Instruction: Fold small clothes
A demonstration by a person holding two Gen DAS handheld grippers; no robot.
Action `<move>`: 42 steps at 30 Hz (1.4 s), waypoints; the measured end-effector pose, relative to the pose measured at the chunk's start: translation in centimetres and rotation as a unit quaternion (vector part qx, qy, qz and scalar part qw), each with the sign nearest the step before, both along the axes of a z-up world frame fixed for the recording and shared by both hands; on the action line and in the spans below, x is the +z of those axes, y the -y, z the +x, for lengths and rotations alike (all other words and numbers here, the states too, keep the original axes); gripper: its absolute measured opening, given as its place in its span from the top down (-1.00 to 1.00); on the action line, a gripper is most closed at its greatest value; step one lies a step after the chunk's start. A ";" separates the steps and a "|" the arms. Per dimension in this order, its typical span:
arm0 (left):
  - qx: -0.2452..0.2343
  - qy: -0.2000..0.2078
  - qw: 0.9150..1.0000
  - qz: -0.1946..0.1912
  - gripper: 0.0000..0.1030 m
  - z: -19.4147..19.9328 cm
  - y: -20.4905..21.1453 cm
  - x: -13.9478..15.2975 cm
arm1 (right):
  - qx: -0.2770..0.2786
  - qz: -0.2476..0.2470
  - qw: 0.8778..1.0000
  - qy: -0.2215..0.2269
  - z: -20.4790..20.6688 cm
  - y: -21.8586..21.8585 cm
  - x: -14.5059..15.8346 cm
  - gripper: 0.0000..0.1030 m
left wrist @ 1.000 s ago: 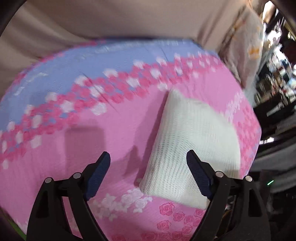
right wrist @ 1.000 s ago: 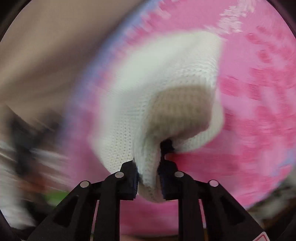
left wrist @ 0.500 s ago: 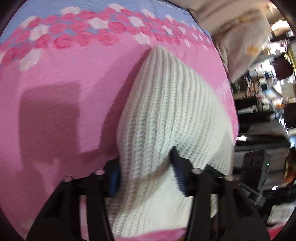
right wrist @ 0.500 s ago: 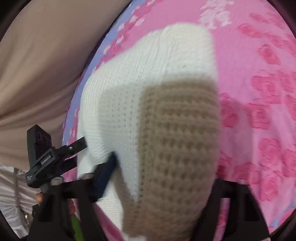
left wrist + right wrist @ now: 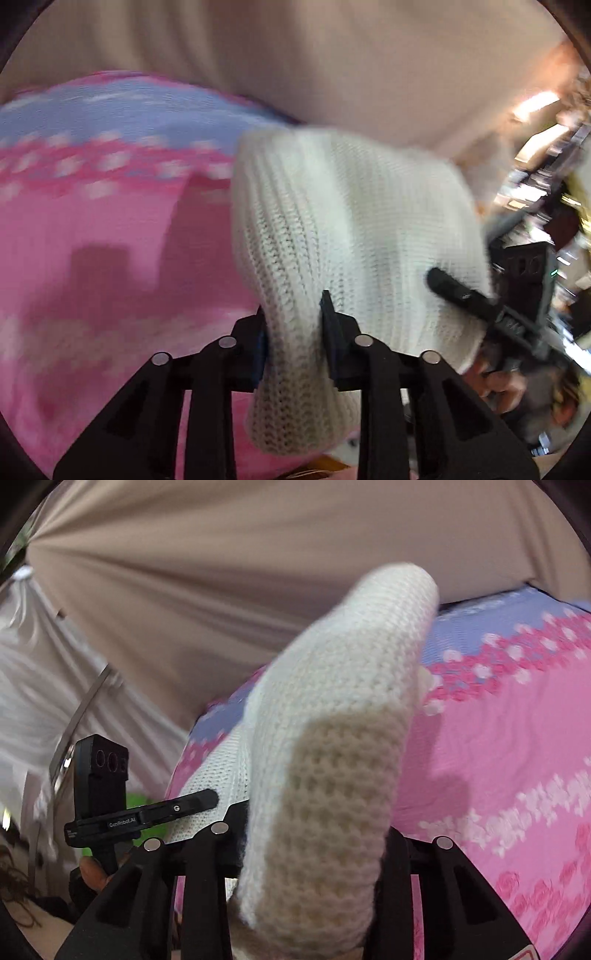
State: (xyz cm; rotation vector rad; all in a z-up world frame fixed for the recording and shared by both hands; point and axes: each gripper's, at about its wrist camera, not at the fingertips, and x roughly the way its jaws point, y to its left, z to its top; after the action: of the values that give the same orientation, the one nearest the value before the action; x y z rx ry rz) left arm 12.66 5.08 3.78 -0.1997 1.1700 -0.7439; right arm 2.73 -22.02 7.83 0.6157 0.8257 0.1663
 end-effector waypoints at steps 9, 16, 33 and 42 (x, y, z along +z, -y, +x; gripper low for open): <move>0.142 -0.025 0.979 0.145 0.11 -2.9 -4.6 -7.8 | -0.034 -0.067 0.985 -0.153 1.9 -2.5 -13.1 0.35; 0.113 0.061 0.971 0.203 -0.11 -2.8 -0.4 -6.5 | 0.012 -0.171 0.969 -0.177 2.1 -6.4 -16.0 0.54; 0.118 0.162 0.952 0.230 -0.61 -4.1 2.6 -4.3 | -0.106 -0.220 0.961 -0.127 -2.0 -8.1 -8.8 -0.05; 0.109 0.156 0.953 0.237 -0.61 -5.5 2.9 -4.8 | -0.107 -0.225 0.960 -0.130 -2.9 -9.8 -9.0 -0.09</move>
State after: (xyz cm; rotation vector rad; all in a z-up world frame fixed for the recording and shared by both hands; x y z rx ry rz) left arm 7.14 2.15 -1.00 0.1848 0.9703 -0.2700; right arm -0.16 -12.24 -1.22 0.2928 1.0046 -0.3022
